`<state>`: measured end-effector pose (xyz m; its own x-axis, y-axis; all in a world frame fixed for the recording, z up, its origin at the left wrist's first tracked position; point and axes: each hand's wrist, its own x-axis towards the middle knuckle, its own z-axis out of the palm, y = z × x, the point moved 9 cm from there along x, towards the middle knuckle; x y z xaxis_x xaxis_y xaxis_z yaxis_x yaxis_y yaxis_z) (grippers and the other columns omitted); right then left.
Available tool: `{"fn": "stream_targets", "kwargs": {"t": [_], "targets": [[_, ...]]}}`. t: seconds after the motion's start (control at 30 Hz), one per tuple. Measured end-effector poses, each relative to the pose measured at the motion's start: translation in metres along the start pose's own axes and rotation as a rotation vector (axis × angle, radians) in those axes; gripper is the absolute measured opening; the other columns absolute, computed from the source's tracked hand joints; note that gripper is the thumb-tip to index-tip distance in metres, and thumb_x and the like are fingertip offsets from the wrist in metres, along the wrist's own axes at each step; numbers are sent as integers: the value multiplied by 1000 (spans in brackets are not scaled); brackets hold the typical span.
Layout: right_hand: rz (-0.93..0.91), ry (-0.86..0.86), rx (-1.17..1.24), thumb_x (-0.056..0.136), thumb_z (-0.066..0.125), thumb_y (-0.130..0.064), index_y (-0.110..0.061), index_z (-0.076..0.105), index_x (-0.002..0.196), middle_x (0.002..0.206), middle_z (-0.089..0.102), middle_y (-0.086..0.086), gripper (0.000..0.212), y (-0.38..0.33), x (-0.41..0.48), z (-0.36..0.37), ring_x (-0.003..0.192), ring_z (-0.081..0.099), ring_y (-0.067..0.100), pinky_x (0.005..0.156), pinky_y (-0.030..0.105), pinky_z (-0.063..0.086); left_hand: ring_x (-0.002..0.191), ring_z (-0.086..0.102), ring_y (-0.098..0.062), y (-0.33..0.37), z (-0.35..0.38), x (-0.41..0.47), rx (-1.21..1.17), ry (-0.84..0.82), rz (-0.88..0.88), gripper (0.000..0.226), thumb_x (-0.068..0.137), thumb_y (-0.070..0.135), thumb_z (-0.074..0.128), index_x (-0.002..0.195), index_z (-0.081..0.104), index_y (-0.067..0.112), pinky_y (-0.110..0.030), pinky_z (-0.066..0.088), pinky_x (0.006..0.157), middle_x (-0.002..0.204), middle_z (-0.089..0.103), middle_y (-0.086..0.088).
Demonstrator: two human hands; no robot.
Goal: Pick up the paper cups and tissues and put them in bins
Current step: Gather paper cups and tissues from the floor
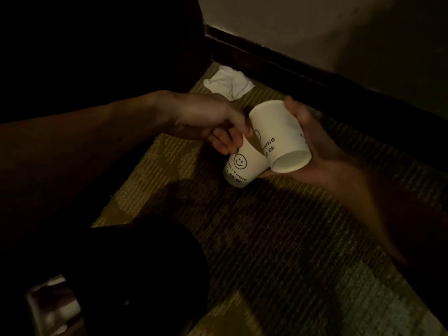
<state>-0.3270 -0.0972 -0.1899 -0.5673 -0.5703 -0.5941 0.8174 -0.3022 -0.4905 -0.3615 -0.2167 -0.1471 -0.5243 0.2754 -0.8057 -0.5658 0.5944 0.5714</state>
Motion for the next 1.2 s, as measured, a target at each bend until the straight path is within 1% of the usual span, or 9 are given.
{"fn": "stream_targets", "kwargs": {"t": [0.13, 0.3, 0.5, 0.63, 0.77, 0.87, 0.97, 1.1, 1.2], "targets": [[-36, -55, 157, 81, 53, -55, -14, 63, 119, 111, 68, 8, 57, -3, -3, -6, 108, 62, 24, 110, 54, 34, 85, 74, -21, 4, -3, 7, -151, -15, 29, 12, 94, 13, 57, 100, 67, 13, -27, 58, 68, 84, 73, -5], [-56, -75, 165, 81, 50, -57, -16, 55, 131, 114, 63, 7, 65, -7, -8, -15, 112, 57, 24, 109, 57, 33, 56, 68, -12, 14, -64, 22, 35, 527, 122, 5, 93, 15, 64, 96, 62, 19, -24, 56, 52, 82, 66, -7], [-61, -32, 224, 84, 49, -57, -15, 62, 117, 104, 67, 7, 54, -9, -15, -24, 100, 62, 22, 104, 48, 38, 50, 67, -14, 5, -74, 57, 37, 540, 44, 63, 92, 23, 66, 145, 33, 33, -30, 59, 50, 90, 63, -7], [-68, -29, 358, 91, 45, -54, -11, 57, 121, 101, 66, 7, 53, -8, -22, -28, 91, 64, 17, 83, 31, 55, 63, 69, -18, 6, -73, 76, 183, 559, 21, 20, 92, 37, 65, 106, 61, 23, -31, 60, 56, 96, 71, -10], [-94, -15, 361, 83, 50, -52, -10, 58, 118, 99, 66, 7, 56, -9, -25, -31, 88, 65, 16, 76, 29, 56, 78, 70, -15, 25, -78, 72, 468, 665, 152, 21, 89, 45, 64, 84, 72, 26, -28, 58, 74, 92, 73, -5], [-96, -28, 384, 81, 52, -51, -12, 64, 114, 102, 65, 7, 53, -8, -26, -32, 93, 63, 18, 84, 33, 54, 66, 68, -1, 28, -63, 65, 438, 507, 164, 13, 87, 40, 71, 76, 70, 32, -19, 56, 58, 84, 72, 6], [-98, -30, 346, 80, 51, -54, -13, 74, 99, 101, 69, 8, 51, -6, -27, -32, 94, 67, 22, 92, 44, 47, 72, 72, -8, 18, -36, 54, 335, 276, 61, 28, 89, 49, 63, 92, 72, 22, -17, 55, 56, 77, 75, 1], [-62, -157, 344, 86, 42, -60, -11, 56, 128, 124, 65, 15, 66, -5, -31, -15, 112, 65, 29, 94, 57, 47, 92, 73, -12, 9, 12, 22, 255, -46, 48, 66, 68, 73, 60, 110, 67, 23, -27, 58, 75, 98, 76, 4], [-14, -230, 400, 83, 47, -60, -8, 46, 139, 140, 53, 17, 76, -3, -36, 1, 127, 54, 31, 102, 57, 42, 98, 68, 0, 8, 23, -2, 420, -63, 80, 60, 66, 74, 65, 112, 68, 35, -19, 53, 84, 106, 72, 17]]}}
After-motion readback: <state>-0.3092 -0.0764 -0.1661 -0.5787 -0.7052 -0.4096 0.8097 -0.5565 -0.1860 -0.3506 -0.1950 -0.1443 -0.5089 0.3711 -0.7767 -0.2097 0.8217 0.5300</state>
